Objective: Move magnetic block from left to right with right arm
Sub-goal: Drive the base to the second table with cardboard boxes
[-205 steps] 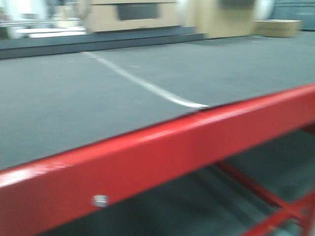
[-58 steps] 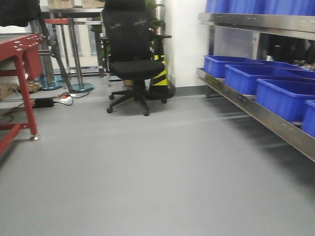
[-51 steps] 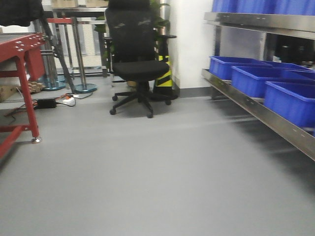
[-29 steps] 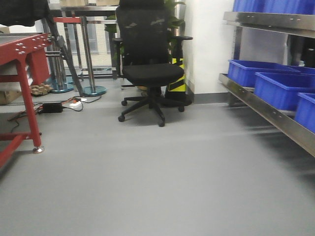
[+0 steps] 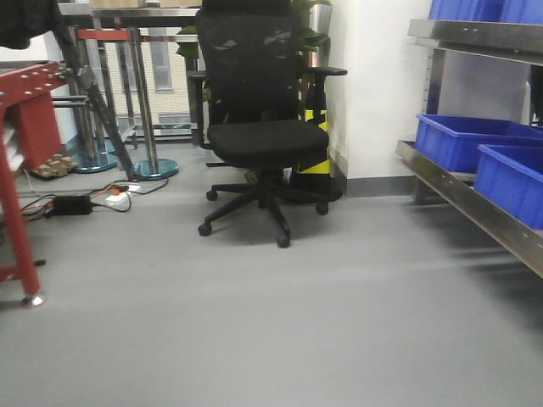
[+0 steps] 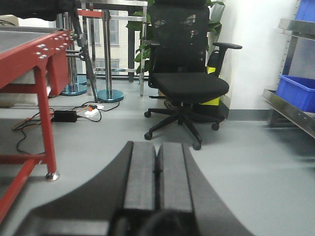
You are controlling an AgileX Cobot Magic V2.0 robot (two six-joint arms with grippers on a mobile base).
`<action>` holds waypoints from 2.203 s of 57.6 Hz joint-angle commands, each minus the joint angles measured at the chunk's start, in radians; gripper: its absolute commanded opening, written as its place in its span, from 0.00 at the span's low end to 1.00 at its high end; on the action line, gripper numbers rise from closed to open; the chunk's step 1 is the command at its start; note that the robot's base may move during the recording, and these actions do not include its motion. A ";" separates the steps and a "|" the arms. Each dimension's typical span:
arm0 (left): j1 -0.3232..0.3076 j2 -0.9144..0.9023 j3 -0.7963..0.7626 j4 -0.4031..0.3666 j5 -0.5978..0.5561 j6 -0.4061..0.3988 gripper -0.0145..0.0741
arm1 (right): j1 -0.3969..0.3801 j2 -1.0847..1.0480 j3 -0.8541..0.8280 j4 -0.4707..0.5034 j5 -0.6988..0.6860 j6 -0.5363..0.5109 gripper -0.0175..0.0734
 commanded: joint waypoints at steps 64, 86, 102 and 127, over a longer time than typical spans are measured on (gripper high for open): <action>0.002 -0.009 0.008 -0.005 -0.083 -0.006 0.02 | 0.001 0.012 -0.027 -0.008 -0.086 -0.007 0.41; 0.002 -0.009 0.008 -0.005 -0.083 -0.006 0.02 | 0.001 0.012 -0.027 -0.008 -0.086 -0.007 0.41; 0.002 -0.009 0.008 -0.005 -0.083 -0.006 0.02 | 0.001 0.012 -0.027 -0.008 -0.086 -0.007 0.41; 0.002 -0.009 0.008 -0.005 -0.083 -0.006 0.02 | 0.001 0.012 -0.027 -0.008 -0.086 -0.007 0.41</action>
